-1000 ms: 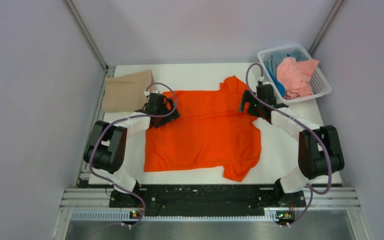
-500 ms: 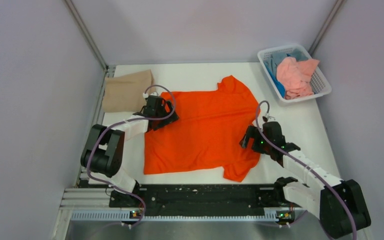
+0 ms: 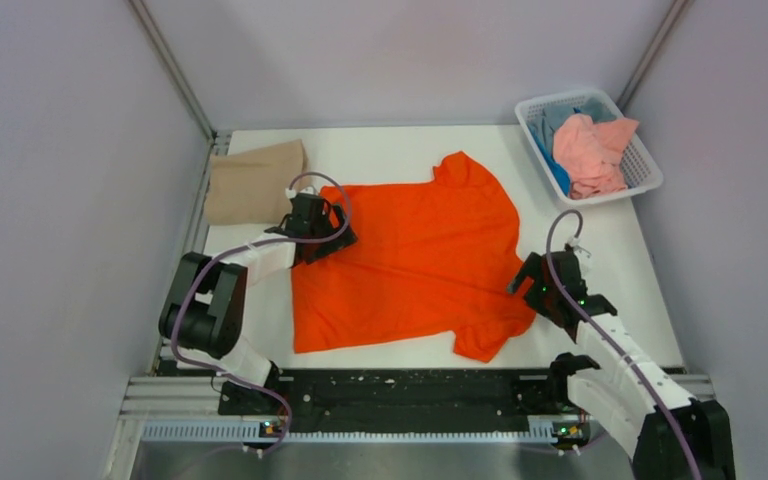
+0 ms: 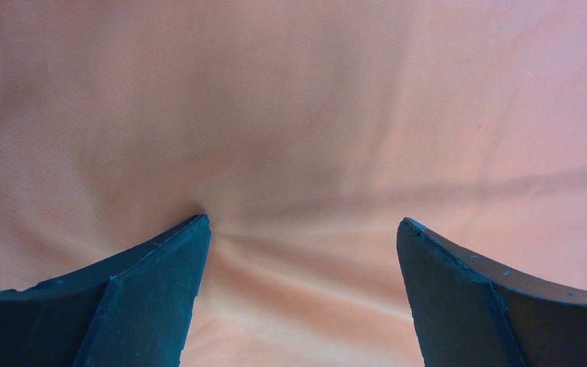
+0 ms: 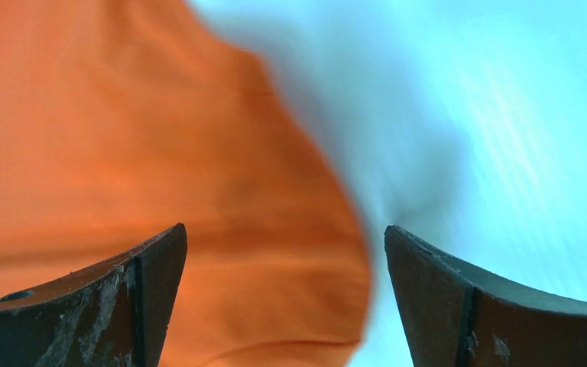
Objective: Fold and stack the t-shirts
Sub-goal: Flatten out the tshirt
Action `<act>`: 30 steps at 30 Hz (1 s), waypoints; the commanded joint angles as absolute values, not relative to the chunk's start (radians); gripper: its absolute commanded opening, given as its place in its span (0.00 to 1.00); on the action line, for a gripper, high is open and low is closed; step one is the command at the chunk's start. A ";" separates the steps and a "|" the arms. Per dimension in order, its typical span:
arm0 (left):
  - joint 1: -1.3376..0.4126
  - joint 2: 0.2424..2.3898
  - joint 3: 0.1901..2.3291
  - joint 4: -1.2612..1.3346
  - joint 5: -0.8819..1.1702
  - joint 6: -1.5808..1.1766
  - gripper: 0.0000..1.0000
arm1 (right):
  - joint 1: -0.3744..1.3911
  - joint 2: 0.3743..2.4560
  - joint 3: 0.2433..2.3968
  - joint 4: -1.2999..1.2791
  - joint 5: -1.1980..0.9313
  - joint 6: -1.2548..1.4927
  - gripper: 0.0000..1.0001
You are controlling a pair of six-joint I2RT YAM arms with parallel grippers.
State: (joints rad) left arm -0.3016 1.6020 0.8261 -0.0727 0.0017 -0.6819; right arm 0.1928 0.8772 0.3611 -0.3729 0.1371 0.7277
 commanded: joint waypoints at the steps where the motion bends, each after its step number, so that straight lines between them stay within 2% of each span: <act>1: -0.296 1.583 0.796 -0.197 -0.044 -0.676 0.97 | 0.181 0.731 0.388 -0.599 0.289 0.825 0.99; 7: -0.296 1.555 0.791 -0.189 -0.009 -0.662 0.97 | 0.181 0.583 0.434 -0.534 0.169 0.727 0.98; 11: -0.297 1.553 0.795 -0.169 0.083 -0.654 0.97 | 0.183 0.617 0.475 -0.392 0.059 0.653 0.98; 15: -0.301 1.516 0.817 -0.174 0.103 -0.648 0.97 | 0.184 0.839 0.556 -0.289 -0.027 0.604 0.96; 18: -0.304 1.477 0.844 -0.173 0.091 -0.642 0.97 | 0.190 1.012 0.640 -0.211 -0.015 0.565 0.93; 22: -0.303 1.505 0.916 -0.174 0.072 -0.619 0.98 | 0.252 1.252 0.805 -0.160 0.188 0.460 0.88; 26: -0.302 1.621 1.048 -0.251 0.038 -0.606 0.97 | 0.258 1.511 0.983 -0.186 0.358 0.406 0.87; 30: -0.301 1.714 1.118 -0.269 0.024 -0.593 0.97 | 0.210 1.727 1.133 -0.194 0.329 0.388 0.85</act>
